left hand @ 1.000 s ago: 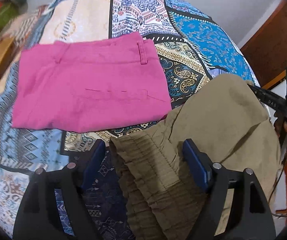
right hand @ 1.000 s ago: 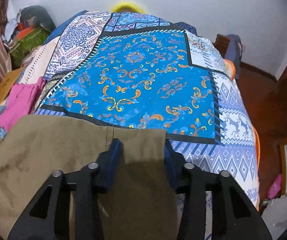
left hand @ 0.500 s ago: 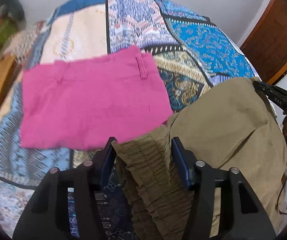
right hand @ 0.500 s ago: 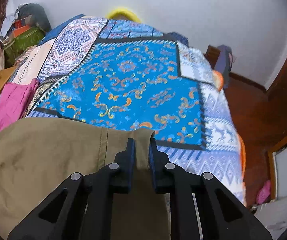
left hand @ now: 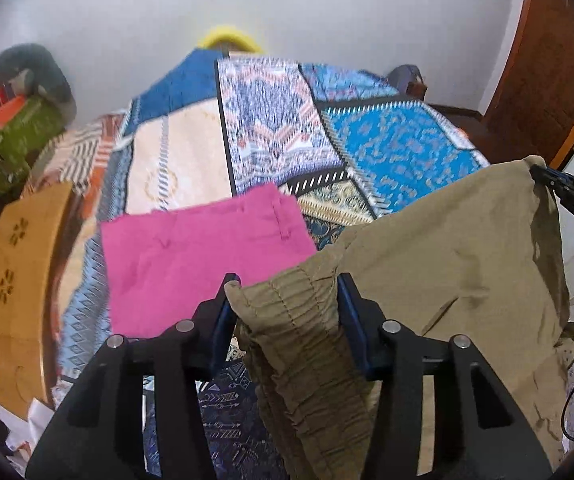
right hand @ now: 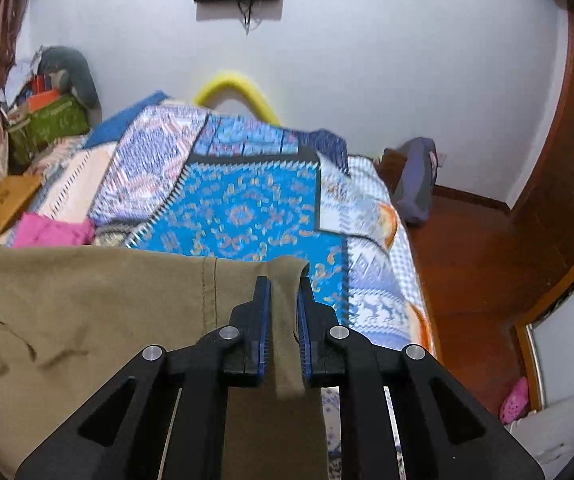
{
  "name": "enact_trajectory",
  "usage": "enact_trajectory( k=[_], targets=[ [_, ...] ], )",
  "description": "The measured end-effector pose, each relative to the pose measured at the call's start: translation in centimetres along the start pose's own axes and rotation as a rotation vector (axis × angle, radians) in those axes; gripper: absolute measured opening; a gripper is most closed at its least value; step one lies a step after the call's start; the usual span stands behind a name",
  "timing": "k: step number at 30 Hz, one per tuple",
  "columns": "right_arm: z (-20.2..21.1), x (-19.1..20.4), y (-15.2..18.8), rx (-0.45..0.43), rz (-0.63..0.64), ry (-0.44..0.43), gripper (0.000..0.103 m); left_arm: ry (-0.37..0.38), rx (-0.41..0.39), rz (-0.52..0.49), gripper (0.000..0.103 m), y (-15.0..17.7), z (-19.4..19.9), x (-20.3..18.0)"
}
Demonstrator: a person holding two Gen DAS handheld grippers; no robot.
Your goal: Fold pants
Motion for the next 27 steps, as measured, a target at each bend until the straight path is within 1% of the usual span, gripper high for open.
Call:
enact_trajectory(
  k=[5, 8, 15, 21, 24, 27],
  targets=[
    [3.7, -0.4, -1.0, -0.037, -0.025, -0.011, 0.011, 0.005, -0.055, -0.016, 0.049, -0.3, 3.7, -0.8],
    [5.7, -0.6, -1.4, -0.062, -0.044, -0.013, 0.011, 0.004, -0.093, -0.043, 0.049, -0.1, 6.2, -1.4],
    [10.8, -0.3, -1.5, -0.107, -0.066, -0.024, 0.011, 0.027, -0.137, -0.068, 0.049, 1.2, 11.4, -2.5],
    [14.7, 0.1, -0.4, -0.149, -0.1, -0.03, 0.011, 0.041, -0.154, -0.083, 0.049, 3.0, 14.8, -3.2],
    [16.3, 0.7, 0.5, -0.167, -0.108, -0.026, 0.011, 0.048, -0.159, -0.089, 0.049, 4.2, 16.3, -3.3],
    [17.9, 1.1, 1.7, -0.18, -0.128, -0.041, 0.011, 0.057, -0.159, -0.09, 0.049, 5.6, 17.5, -3.3]
  ],
)
Point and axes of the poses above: each gripper's, at about its wrist camera, not at the fingertips, and z roughly against the way its jaws point, x to its left, y to its underside, the point moved 8 cm from there along -z, roughly the way its jaws point, and after that the axes turned 11 degrees about z, right-handed, at the moved point
